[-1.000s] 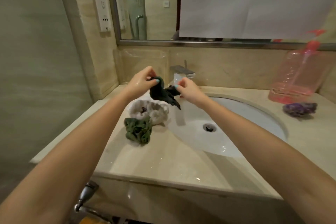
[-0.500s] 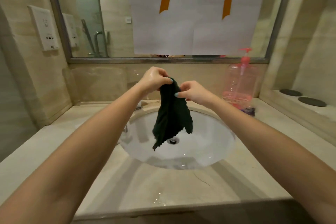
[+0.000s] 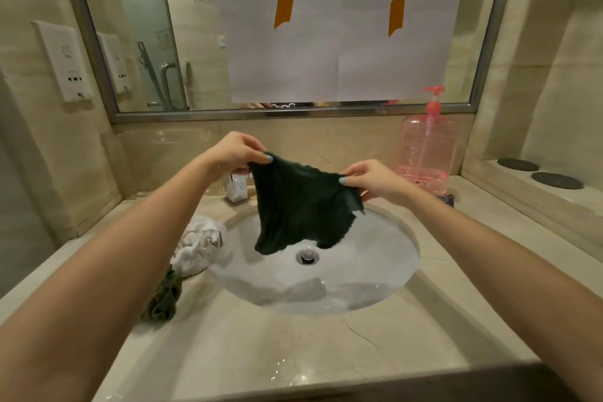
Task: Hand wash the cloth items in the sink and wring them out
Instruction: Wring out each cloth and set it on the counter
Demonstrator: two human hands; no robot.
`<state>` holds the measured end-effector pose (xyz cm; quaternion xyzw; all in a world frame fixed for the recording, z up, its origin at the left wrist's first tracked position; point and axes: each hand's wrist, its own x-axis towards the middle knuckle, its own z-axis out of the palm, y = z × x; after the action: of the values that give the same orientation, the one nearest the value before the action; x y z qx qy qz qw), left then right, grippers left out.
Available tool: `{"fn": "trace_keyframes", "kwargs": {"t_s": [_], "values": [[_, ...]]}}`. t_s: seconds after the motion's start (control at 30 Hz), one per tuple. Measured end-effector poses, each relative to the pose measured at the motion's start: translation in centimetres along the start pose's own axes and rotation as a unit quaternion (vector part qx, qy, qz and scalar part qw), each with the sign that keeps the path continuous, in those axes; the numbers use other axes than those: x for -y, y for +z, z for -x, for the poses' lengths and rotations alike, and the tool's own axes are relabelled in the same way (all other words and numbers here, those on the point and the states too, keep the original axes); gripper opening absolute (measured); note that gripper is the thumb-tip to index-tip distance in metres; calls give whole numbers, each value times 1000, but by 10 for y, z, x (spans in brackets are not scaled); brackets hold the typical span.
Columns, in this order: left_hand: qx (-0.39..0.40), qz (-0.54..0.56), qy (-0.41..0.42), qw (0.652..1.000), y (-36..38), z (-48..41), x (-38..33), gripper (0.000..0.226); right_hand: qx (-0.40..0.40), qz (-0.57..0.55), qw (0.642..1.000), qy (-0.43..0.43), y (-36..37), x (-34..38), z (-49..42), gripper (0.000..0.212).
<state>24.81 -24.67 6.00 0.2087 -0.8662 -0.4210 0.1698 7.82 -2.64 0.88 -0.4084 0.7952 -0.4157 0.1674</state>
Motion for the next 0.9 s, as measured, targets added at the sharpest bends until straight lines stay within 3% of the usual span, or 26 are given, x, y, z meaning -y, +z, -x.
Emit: {"fn": "trace_keyframes", "kwargs": {"t_s": [0.13, 0.27, 0.37, 0.47, 0.63, 0.77, 0.83, 0.9], "values": [[65, 105, -48, 991, 4, 6, 10, 4, -8, -83, 996, -18, -6, 15, -7, 16], [77, 218, 5, 973, 28, 5, 1, 8, 60, -112, 990, -60, 4, 45, -10, 19], [59, 197, 49, 977, 42, 2, -10, 7, 38, -18, 997, -70, 19, 64, -12, 24], [46, 171, 79, 981, 50, 0, -12, 9, -5, 38, 996, -83, 25, 68, -17, 15], [-6, 155, 93, 984, 55, 3, 10, 39, -4, 13, 997, -82, 23, 64, -21, 7], [80, 167, 53, 981, 77, 7, 31, 69, 11, -55, 994, -94, 27, 71, -23, 8], [106, 177, 46, 978, 92, 10, 33, 64, 2, -61, 993, -102, 28, 75, -23, 12], [106, 184, 43, 976, 102, 12, 37, 44, -18, -72, 992, -104, 25, 74, -22, 11]]}}
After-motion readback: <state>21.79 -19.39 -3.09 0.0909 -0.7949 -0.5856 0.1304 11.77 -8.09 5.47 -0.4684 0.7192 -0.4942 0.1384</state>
